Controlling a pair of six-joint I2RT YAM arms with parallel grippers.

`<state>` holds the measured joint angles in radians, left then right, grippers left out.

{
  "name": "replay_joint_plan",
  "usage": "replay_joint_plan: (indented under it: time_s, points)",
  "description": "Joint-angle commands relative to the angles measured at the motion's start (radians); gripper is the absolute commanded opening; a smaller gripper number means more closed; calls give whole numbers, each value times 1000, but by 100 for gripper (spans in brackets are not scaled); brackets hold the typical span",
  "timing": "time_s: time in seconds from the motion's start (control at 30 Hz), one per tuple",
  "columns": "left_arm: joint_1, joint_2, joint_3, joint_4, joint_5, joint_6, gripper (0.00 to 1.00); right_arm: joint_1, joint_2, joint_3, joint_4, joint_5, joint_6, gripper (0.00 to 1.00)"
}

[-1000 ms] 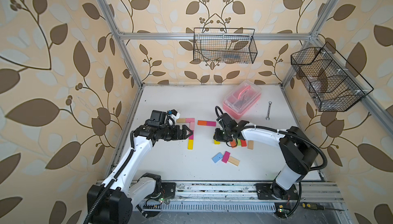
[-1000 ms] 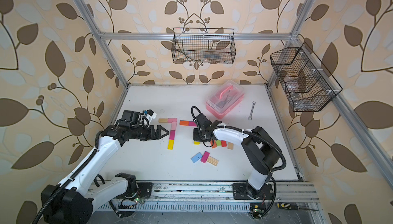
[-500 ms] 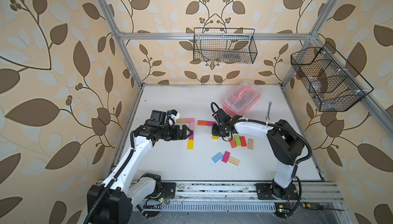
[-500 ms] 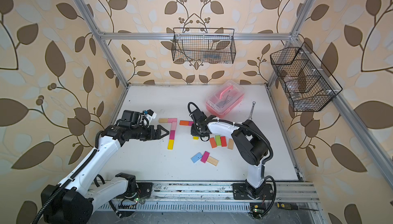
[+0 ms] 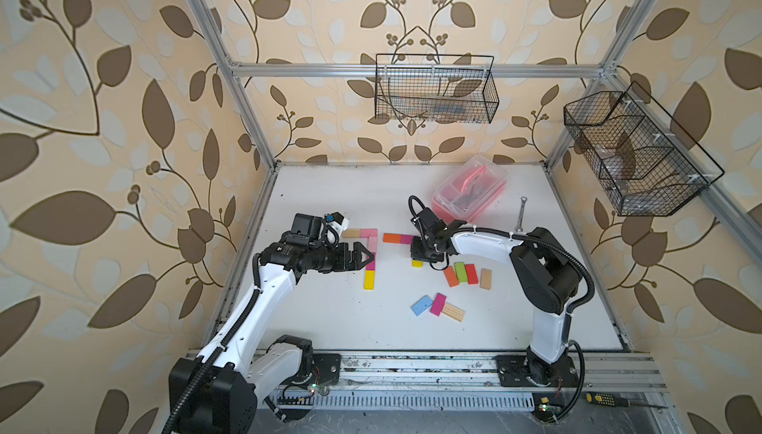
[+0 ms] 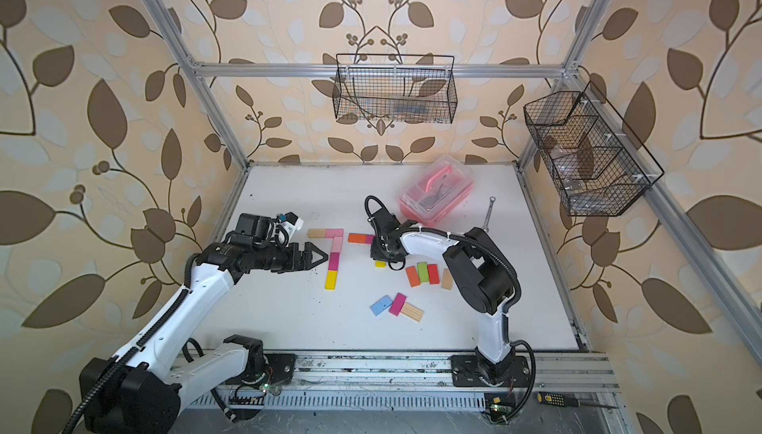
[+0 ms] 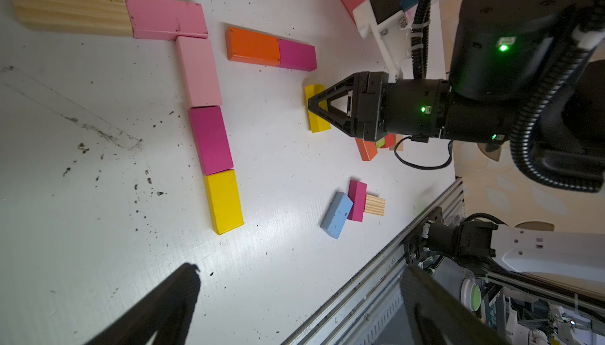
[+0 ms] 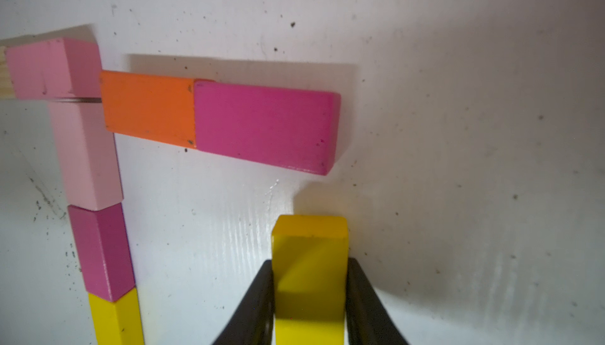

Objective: Assemble the number 7 with building blocks
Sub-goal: Assemble the building block at the center of the board.

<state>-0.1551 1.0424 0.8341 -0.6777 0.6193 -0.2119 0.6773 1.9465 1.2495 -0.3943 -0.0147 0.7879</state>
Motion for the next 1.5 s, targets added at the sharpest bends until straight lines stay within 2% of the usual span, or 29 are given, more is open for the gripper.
replay_joint_plan:
  time_s: [0.0, 0.1, 0.23, 0.37, 0.5, 0.63, 0.87, 1.03, 1.3, 1.47]
  points:
    - [8, -6, 1, 2, 1, 15, 99, -3, 32, 28, -2, 9, 7, 36]
    - [8, -6, 2, 3, 2, 16, 99, -4, 39, 30, 6, 3, 10, 40]
    - [8, -7, 1, 3, 2, 15, 99, -4, 40, 27, 15, -6, 16, 54]
    - [8, -5, 0, 4, 4, 16, 99, -4, 22, 16, 23, -9, 19, 65]
    - [8, -4, 0, 3, 5, 16, 99, -8, -25, -4, 50, -35, 32, 74]
    - [7, -4, 0, 3, 5, 16, 99, -25, -109, -107, 125, -94, 71, 82]
    - [8, -4, -1, 4, 5, 16, 99, -41, -270, -332, 328, -225, 178, 83]
    - [8, -5, 1, 4, 5, 17, 99, 13, -305, -431, 473, -279, 239, 84]
    - [8, -24, -2, 12, 15, 17, 99, 77, -331, -548, 690, -212, 369, 87]
    - [8, -24, -3, 15, 19, 19, 99, 108, -334, -574, 753, -163, 410, 87]
